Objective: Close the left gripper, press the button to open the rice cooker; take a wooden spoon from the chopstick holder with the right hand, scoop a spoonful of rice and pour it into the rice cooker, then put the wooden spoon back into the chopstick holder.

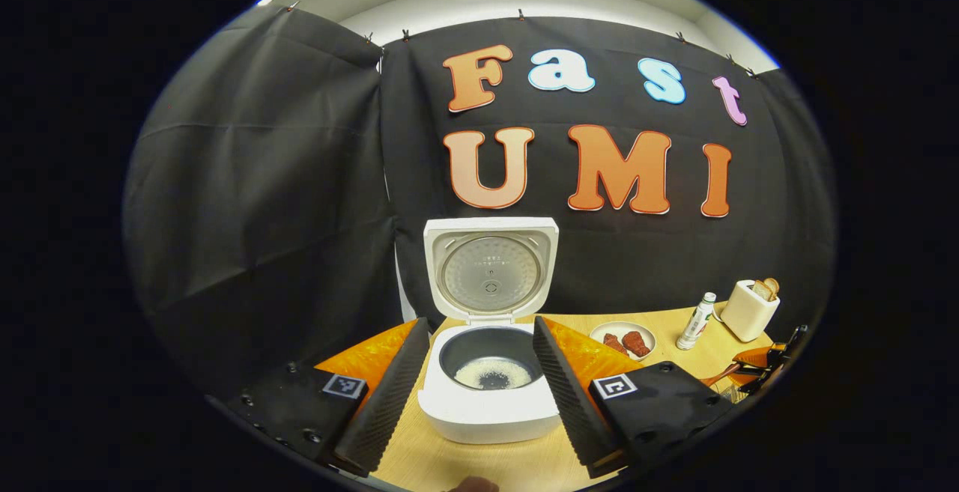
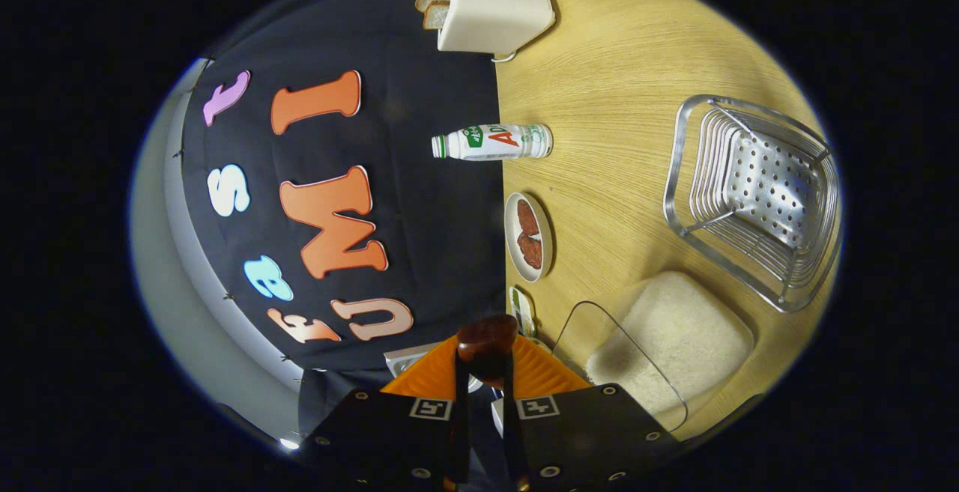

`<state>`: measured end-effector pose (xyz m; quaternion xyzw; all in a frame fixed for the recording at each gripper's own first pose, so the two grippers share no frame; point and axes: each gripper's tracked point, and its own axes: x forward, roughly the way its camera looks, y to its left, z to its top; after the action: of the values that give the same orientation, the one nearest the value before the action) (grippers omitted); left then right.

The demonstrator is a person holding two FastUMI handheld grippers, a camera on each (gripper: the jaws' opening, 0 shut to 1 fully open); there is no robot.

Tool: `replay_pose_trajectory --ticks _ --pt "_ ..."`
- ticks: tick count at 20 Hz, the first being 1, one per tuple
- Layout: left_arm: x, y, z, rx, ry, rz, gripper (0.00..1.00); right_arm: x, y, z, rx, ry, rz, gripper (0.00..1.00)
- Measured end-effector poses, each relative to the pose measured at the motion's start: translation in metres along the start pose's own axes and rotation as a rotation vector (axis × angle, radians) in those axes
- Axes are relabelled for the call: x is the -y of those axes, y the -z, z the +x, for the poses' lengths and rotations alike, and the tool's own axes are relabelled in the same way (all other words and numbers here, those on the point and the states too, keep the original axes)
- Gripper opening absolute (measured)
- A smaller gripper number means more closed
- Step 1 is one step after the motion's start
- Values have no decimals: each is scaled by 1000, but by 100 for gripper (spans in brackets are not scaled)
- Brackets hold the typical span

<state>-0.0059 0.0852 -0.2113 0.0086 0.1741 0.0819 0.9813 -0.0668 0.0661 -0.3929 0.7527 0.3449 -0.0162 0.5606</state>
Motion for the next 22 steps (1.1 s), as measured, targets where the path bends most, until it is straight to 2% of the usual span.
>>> replay_pose_trajectory --ticks 5,13,14,15,22 --pt "-4 -1 2 7 -8 -4 94 -32 2 5 -1 -74 64 17" --pt "-24 -3 0 25 -37 -25 94 -104 64 44 -117 -177 87 17" --pt "-30 -4 0 27 -45 -29 94 -110 73 51 -136 -182 81 13" --pt "-35 -4 -1 31 -55 -34 94 -117 83 62 -153 -183 84 17" --pt "-84 2 -7 34 -134 -92 94 -134 152 129 -253 -148 52 17"
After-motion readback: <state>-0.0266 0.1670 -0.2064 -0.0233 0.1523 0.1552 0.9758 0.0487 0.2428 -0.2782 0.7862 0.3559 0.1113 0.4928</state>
